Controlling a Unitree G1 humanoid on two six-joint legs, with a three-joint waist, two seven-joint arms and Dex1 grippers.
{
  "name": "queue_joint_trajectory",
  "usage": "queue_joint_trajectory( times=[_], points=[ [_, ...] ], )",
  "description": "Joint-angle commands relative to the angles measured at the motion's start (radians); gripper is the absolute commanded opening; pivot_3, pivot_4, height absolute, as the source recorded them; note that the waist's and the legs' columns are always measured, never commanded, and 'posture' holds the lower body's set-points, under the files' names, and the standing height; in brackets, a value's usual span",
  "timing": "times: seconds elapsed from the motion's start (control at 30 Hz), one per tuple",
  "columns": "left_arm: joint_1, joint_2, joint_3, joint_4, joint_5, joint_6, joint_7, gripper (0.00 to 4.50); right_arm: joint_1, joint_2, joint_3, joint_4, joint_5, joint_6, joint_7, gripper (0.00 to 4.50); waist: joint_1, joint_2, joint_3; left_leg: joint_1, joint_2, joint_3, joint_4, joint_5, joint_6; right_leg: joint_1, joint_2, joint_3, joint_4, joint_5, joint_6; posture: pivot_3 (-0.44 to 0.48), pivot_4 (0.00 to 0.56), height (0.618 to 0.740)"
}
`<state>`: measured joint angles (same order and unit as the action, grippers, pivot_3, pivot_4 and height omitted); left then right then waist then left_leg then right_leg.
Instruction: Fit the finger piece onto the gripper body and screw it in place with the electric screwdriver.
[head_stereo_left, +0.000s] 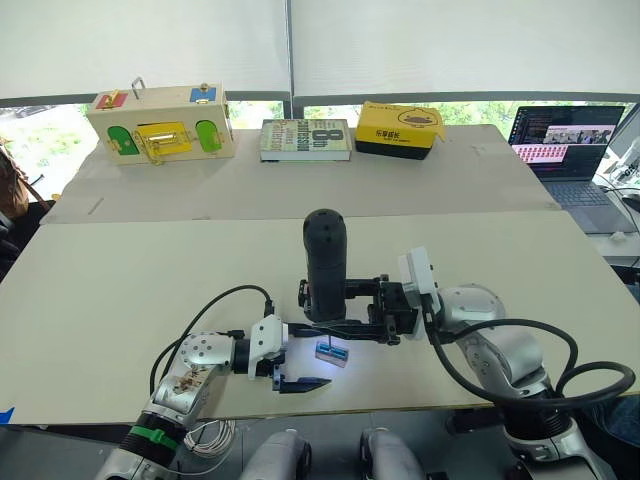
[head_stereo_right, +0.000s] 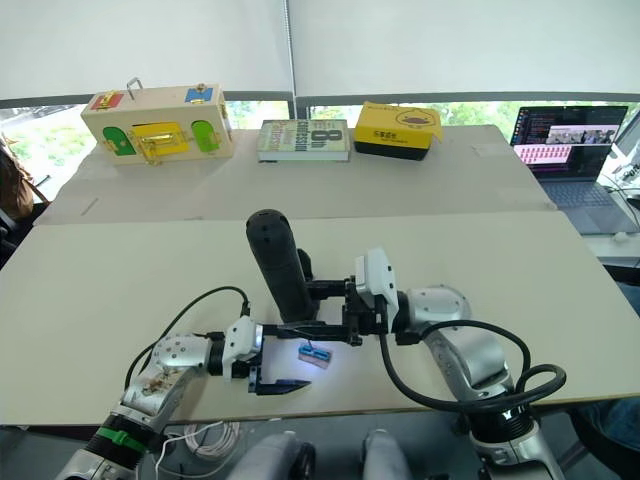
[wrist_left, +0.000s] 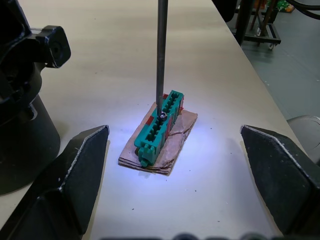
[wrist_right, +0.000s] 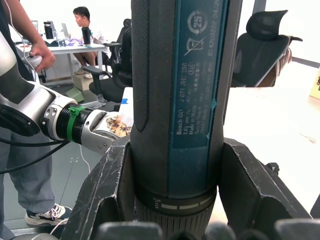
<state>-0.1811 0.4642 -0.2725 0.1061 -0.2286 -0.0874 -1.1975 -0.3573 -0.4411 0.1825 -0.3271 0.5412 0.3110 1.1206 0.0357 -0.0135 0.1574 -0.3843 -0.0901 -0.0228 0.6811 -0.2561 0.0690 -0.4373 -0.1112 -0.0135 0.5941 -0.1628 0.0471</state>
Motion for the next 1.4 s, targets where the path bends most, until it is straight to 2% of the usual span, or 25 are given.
queue_joint_trajectory(
  times=[0.03,1.4],
  points=[
    [0.026,0.003,-0.031,0.055,0.038,0.022,0.010,4.44,-0.011,-0.006,-0.015,-0.037,0.030,-0.002,0.007,1.92,0.000,0.000,0.000,0.000,0.000,0.000,0.000,0.000,0.000,0.000,0.000,0.000,0.000,0.000,0.000,0.000,0.150,0.740],
    [0.020,0.004,-0.033,0.055,0.035,0.032,0.008,4.44,-0.005,-0.022,-0.023,-0.033,0.038,-0.010,0.012,1.92,0.002,0.000,0.000,-0.001,0.000,0.000,-0.001,0.000,0.000,0.000,-0.001,0.000,-0.001,-0.002,0.002,0.000,0.150,0.740]
  ],
)
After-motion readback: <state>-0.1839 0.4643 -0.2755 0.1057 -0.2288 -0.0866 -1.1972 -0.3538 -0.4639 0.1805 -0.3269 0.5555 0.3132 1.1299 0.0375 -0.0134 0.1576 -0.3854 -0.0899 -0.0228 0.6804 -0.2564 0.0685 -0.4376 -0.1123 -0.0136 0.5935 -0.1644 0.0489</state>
